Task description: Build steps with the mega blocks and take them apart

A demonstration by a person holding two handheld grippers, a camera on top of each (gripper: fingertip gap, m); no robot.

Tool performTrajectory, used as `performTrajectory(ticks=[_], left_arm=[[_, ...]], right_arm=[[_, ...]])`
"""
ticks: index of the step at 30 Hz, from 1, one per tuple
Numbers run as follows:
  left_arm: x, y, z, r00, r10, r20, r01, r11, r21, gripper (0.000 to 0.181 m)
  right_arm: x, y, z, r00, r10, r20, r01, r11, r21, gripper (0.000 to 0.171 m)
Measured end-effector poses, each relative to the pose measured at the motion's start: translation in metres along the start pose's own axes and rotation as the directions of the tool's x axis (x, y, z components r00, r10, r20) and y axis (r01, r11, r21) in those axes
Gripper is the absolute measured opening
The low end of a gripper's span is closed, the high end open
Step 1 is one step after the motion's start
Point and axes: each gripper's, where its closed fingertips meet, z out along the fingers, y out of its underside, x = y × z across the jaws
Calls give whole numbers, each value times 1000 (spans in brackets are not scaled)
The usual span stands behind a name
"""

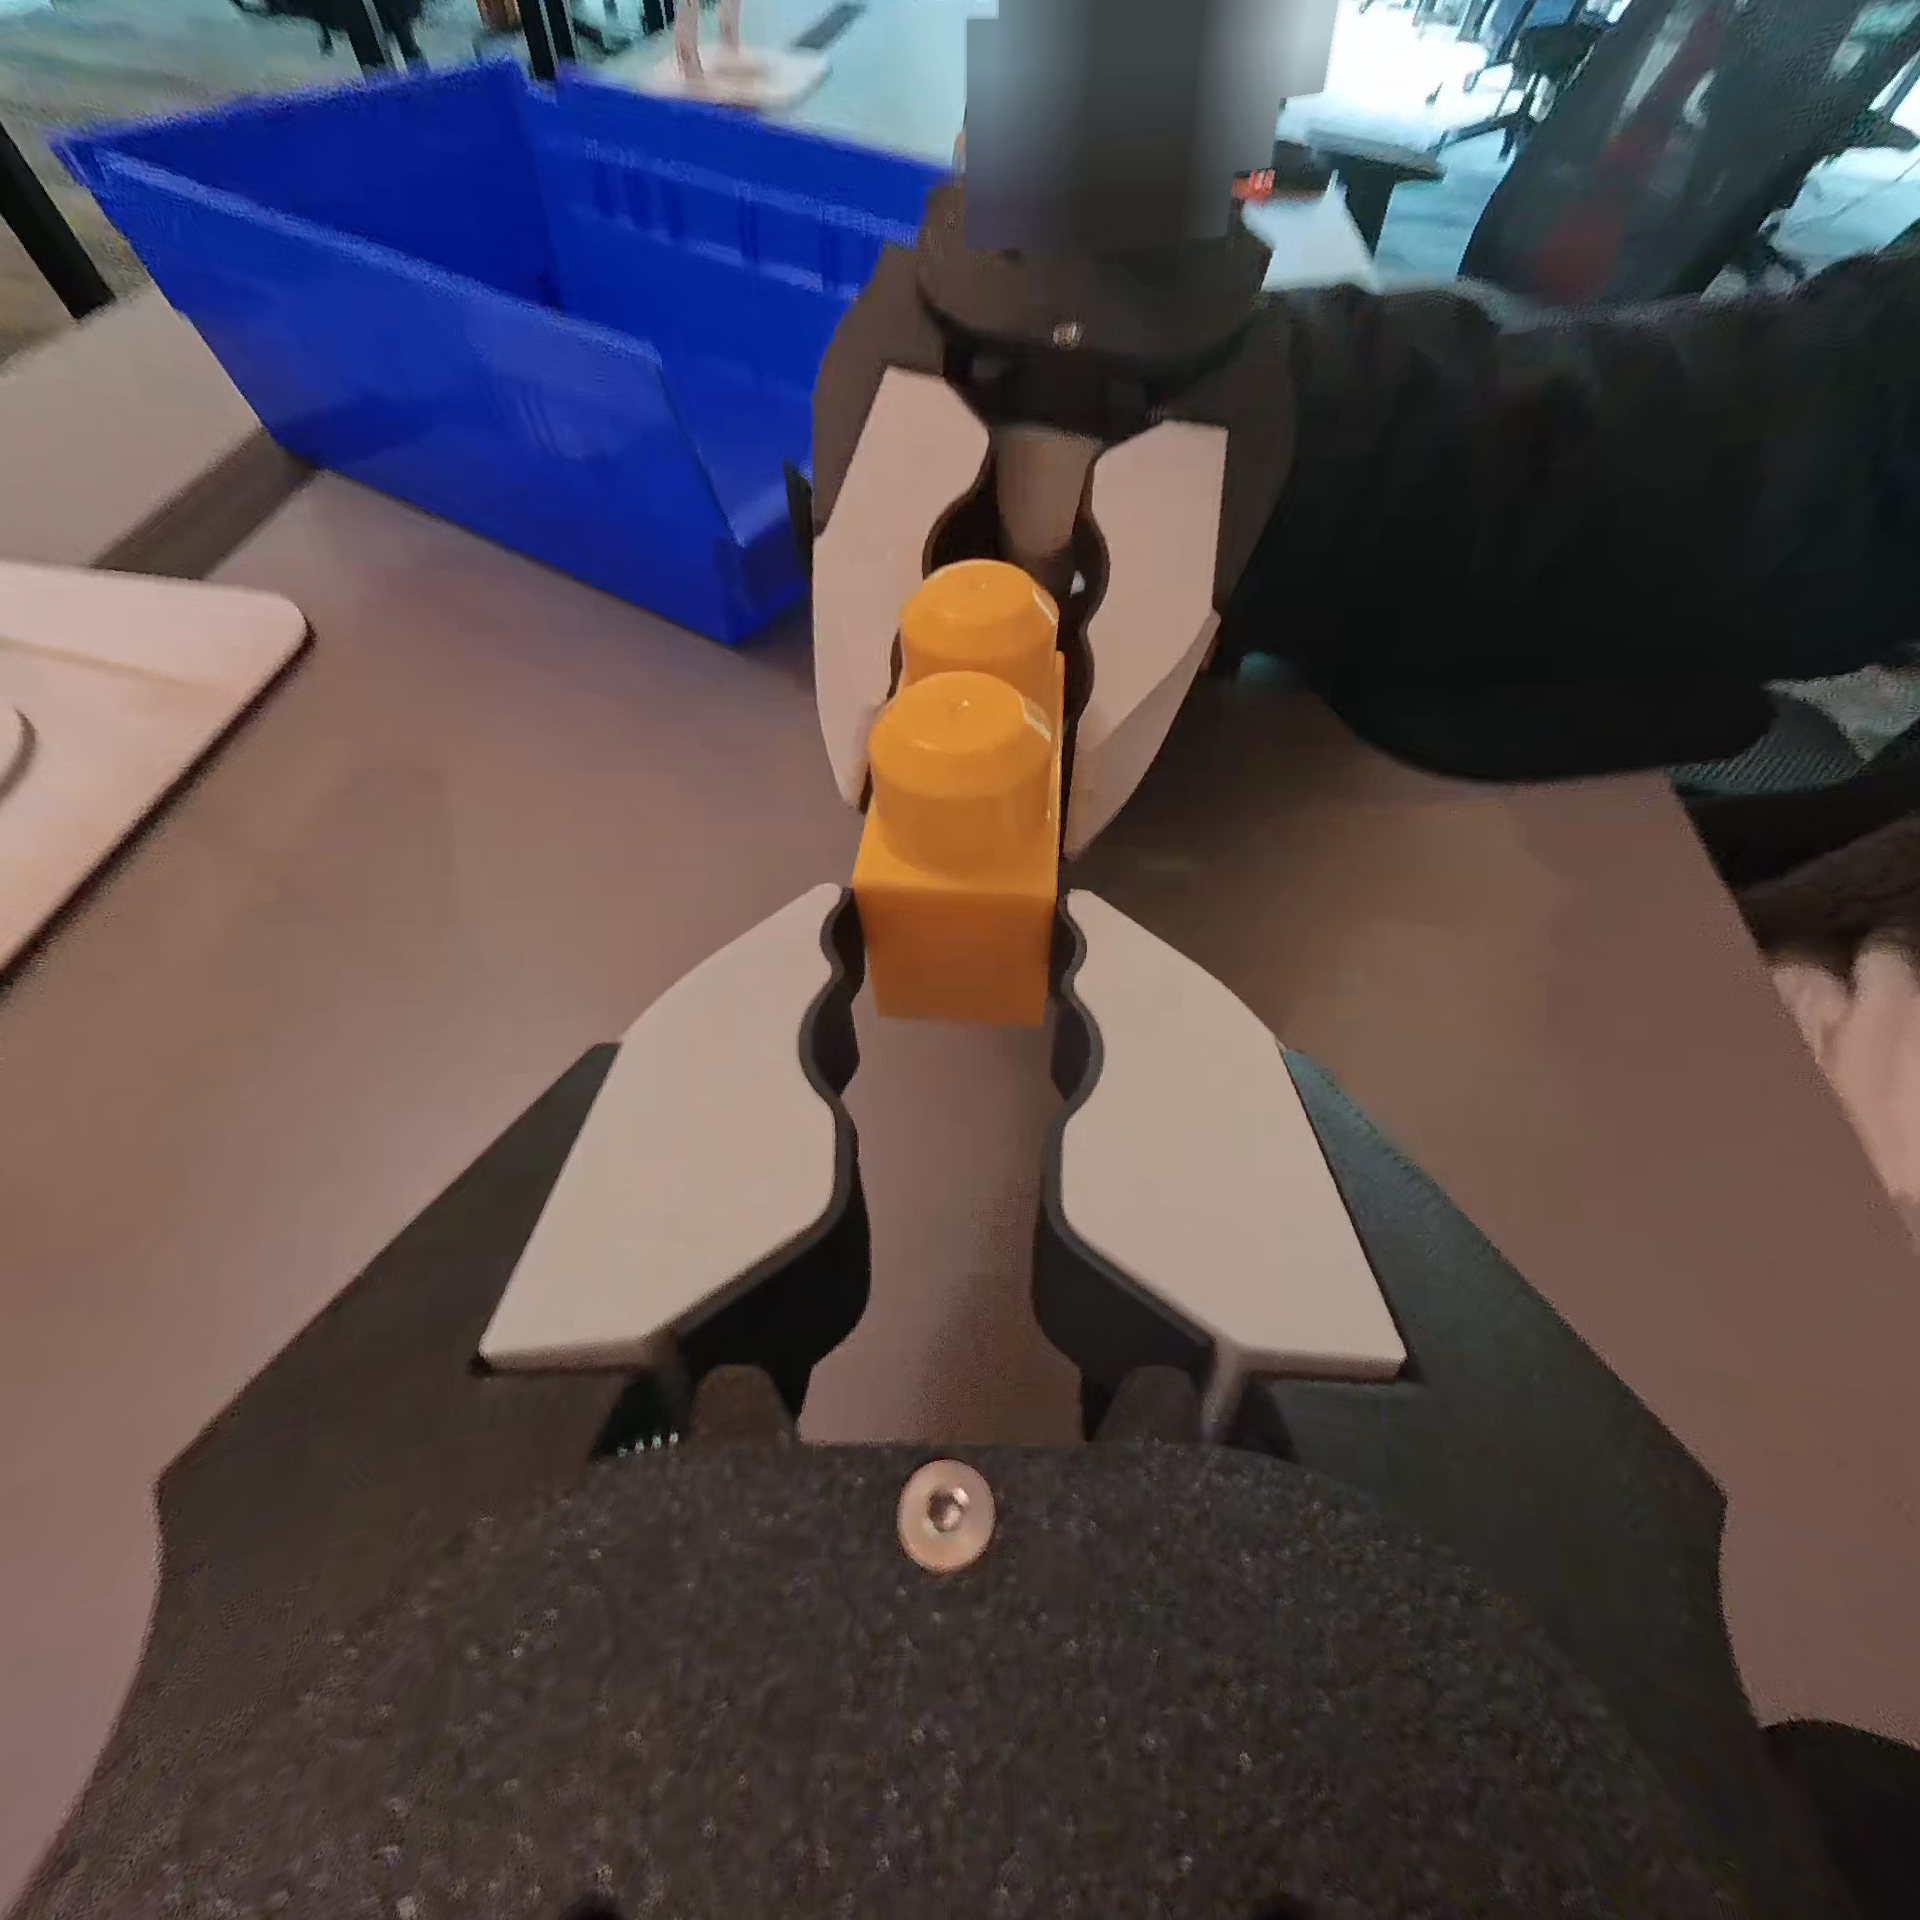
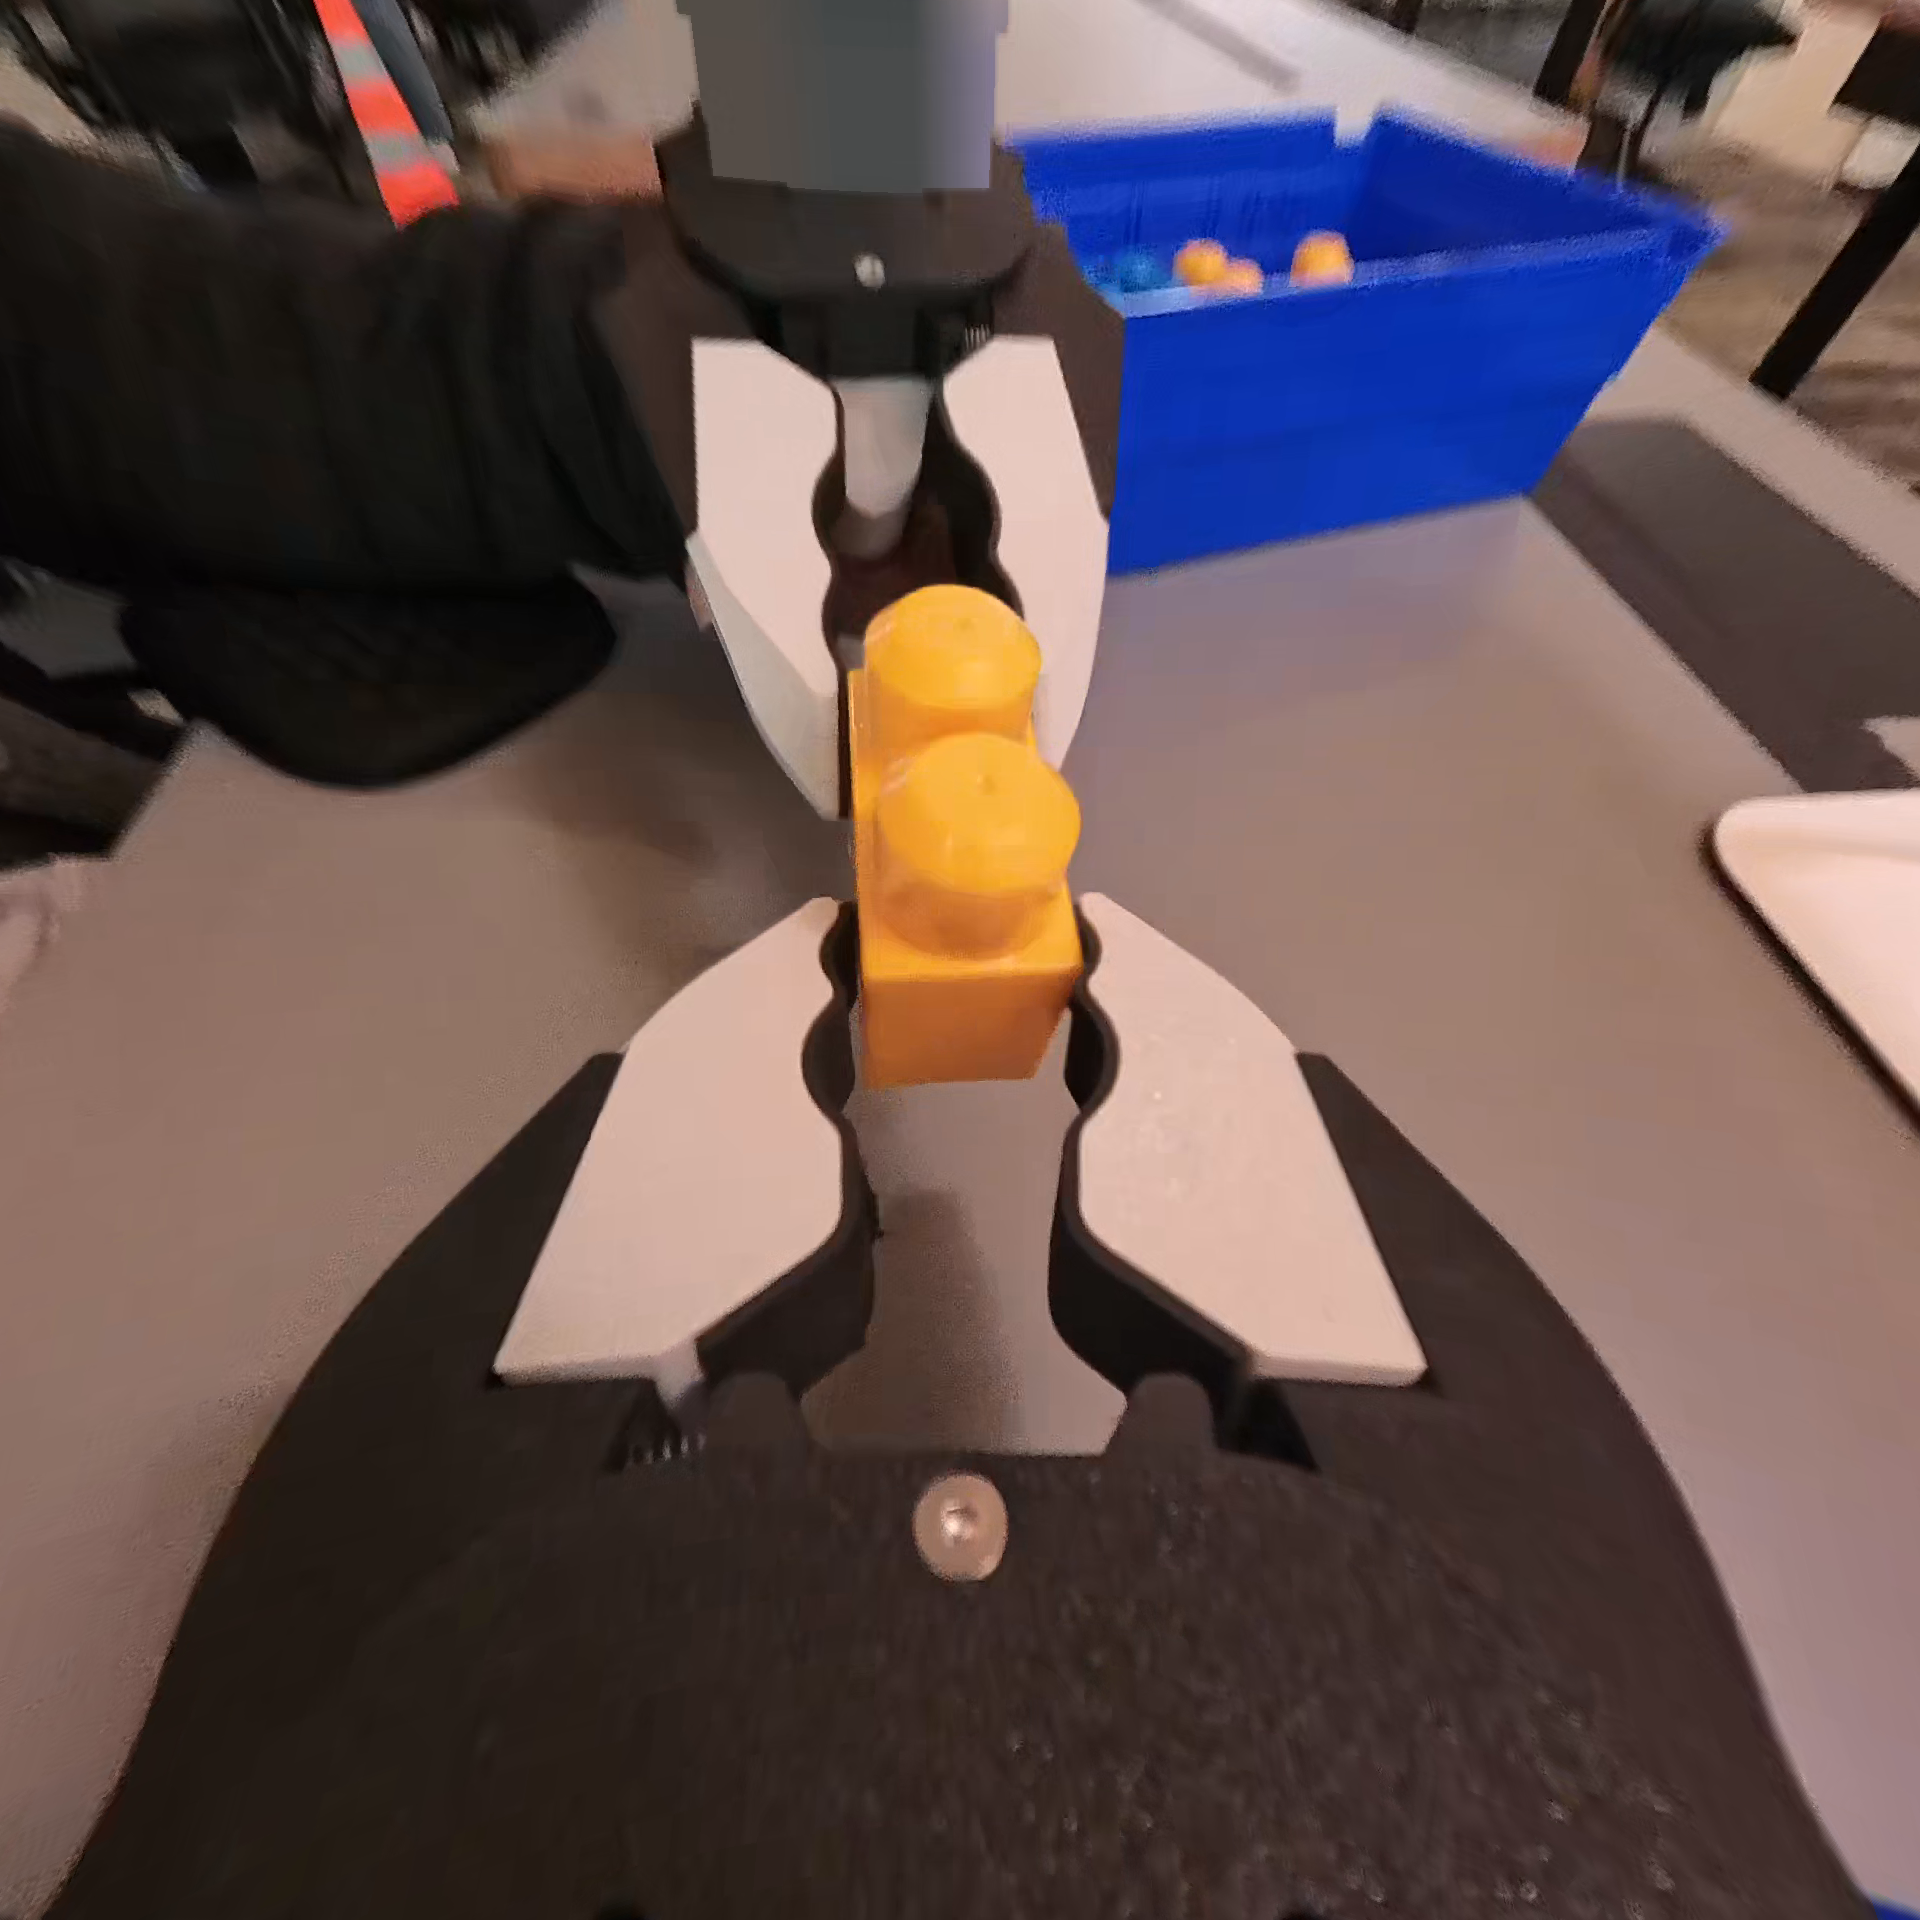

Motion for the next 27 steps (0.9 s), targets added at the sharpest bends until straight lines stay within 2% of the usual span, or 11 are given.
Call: performTrajectory(ticks=[10, 12, 20, 22, 24, 27], left_arm=[[-4, 65, 24, 999, 37, 33, -23, 937, -348, 34], [-4, 66, 25, 998, 47, 43, -28, 931, -364, 33], [-1, 67, 24, 997, 68, 21, -55, 924, -378, 35], [4, 67, 20, 998, 66, -9, -65, 920, -386, 52], [3, 56, 12, 998, 63, -5, -61, 930, -362, 61], [-5, 23, -10, 994, 93, 56, -75, 961, -268, 60]], right_arm=[[-1, 58, 13, 999, -40, -11, 34, 935, -352, 37], [-1, 65, 13, 999, -53, -14, 43, 916, -399, 37], [-3, 65, 13, 998, -56, -6, 49, 916, -399, 37], [-3, 64, 11, 999, -37, 0, 34, 920, -390, 38], [-3, 55, 8, 1000, -2, 6, 4, 941, -340, 51], [2, 34, 1, 1000, 26, -9, -27, 973, -230, 59]])
